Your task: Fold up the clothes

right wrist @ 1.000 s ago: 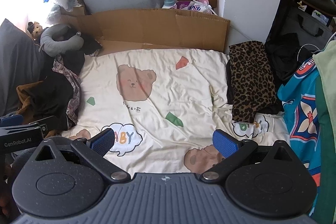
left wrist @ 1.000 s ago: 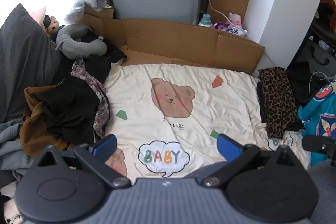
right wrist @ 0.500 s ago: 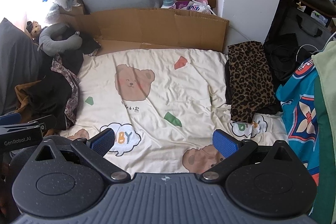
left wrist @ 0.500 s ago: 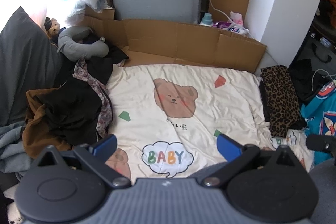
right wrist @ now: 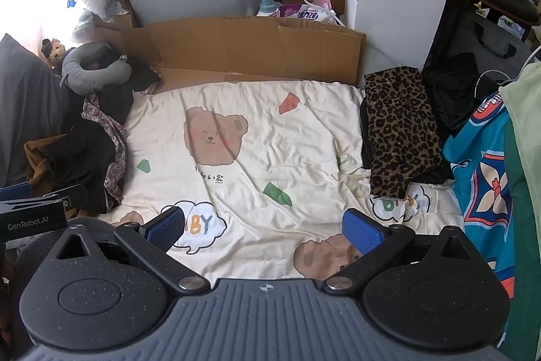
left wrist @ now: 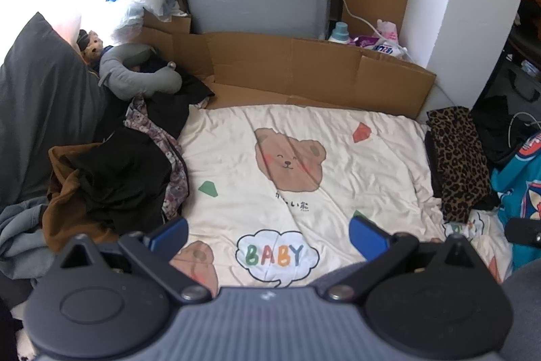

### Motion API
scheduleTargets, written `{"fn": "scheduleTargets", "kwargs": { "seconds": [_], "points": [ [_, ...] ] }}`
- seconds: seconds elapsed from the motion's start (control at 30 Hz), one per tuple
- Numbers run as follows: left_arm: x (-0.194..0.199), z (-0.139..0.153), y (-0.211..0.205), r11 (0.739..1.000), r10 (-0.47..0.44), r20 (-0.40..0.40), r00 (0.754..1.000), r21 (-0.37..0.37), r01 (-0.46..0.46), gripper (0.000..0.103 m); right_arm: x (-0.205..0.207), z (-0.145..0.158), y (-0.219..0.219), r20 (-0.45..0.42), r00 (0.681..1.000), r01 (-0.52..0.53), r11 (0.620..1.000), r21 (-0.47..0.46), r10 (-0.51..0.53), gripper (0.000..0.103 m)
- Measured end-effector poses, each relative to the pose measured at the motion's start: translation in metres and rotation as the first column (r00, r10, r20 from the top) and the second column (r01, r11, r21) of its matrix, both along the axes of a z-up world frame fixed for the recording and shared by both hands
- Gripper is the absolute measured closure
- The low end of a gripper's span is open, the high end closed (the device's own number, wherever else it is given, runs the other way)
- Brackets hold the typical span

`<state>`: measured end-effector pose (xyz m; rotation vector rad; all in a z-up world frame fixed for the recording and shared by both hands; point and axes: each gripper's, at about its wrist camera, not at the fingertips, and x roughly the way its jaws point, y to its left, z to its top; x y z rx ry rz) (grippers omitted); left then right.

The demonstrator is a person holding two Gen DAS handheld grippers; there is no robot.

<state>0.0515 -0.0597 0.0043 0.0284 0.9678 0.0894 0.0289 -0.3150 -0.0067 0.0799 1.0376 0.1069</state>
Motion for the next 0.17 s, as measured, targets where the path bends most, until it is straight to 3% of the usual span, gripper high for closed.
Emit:
{"fn": "scheduleTargets", "kwargs": {
  "seconds": [0.17],
  "points": [
    [0.0010,-0.0007,0.0017,1.000,0.005,-0.005,1.000,-0.001,-0.005,0.001,0.0009,-0.0002,-0.0026,0.000,1.000,-0.003,1.000,0.000,0.003,0.001]
  ]
}}
